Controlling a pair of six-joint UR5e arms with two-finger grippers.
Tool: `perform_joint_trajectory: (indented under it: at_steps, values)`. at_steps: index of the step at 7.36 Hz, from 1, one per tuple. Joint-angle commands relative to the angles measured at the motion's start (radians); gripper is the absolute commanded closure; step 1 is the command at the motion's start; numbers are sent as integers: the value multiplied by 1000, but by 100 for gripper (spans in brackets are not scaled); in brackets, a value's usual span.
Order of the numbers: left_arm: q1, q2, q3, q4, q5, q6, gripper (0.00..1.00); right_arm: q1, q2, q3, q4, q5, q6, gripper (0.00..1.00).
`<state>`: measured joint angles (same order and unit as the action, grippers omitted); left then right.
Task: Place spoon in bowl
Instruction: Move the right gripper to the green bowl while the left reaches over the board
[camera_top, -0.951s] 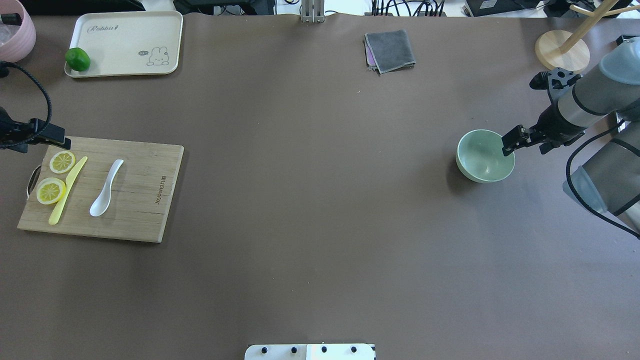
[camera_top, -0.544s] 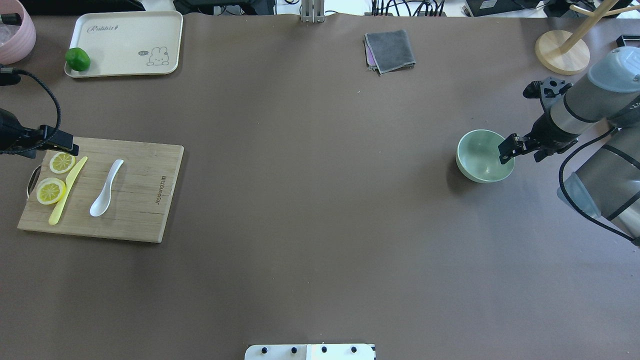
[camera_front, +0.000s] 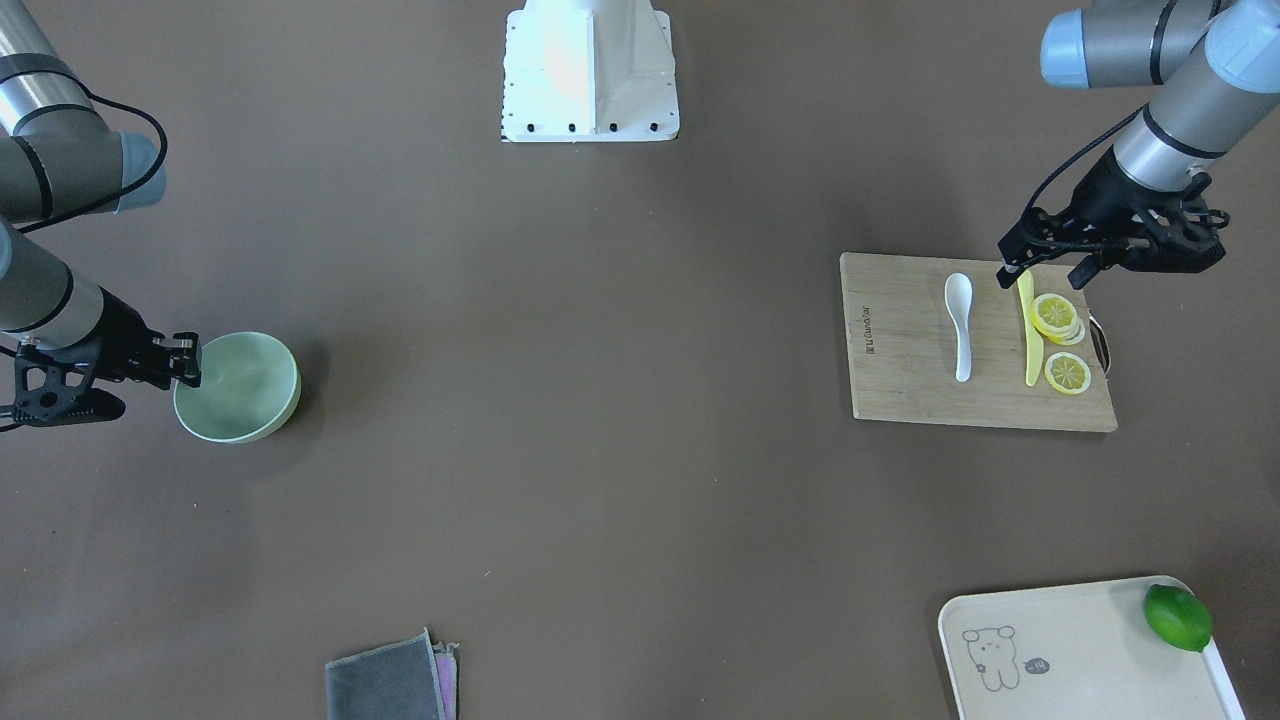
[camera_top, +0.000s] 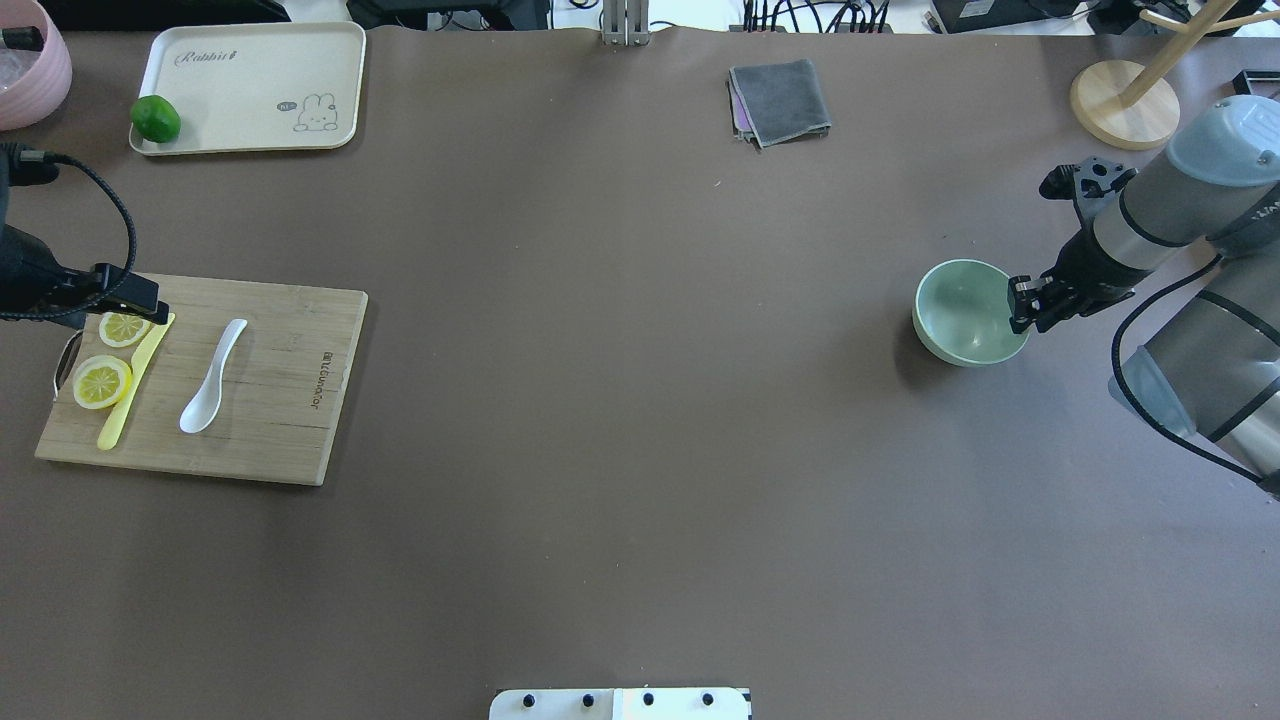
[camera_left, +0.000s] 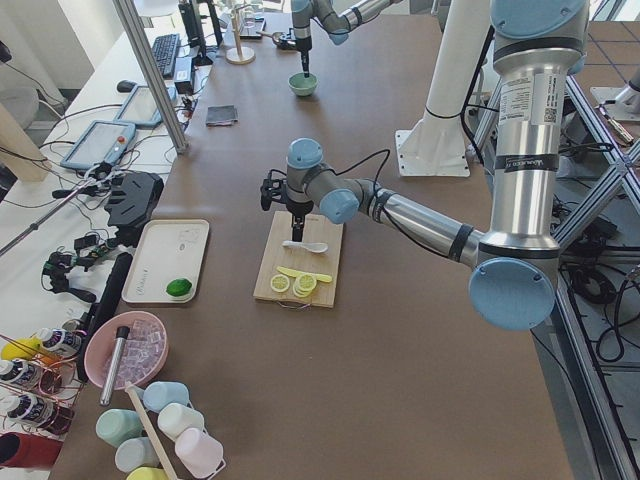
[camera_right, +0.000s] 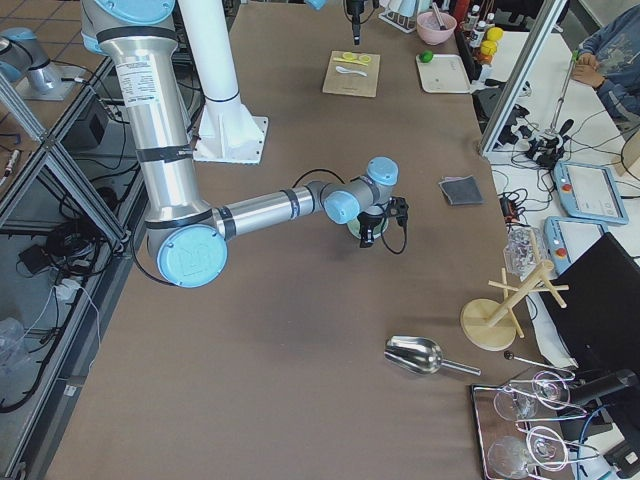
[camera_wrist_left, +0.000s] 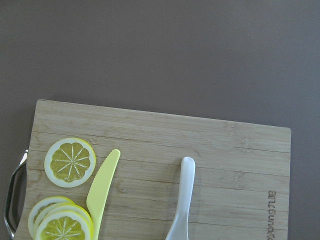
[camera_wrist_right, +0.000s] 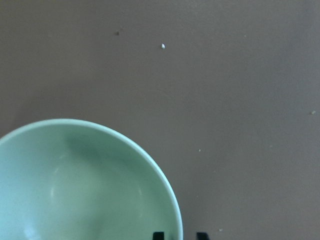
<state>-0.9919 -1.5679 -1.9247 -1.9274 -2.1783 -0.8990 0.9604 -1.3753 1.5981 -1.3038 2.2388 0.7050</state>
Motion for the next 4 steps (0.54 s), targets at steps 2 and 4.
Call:
perform_joint_trajectory:
  at_steps: [2, 4]
  values:
    - [65, 12, -3, -47, 2, -115, 11, 0, 13, 37, 0, 13, 77, 100]
    - [154, 29, -2, -74, 79, -187, 34, -32, 108, 63, 1, 13, 262, 100]
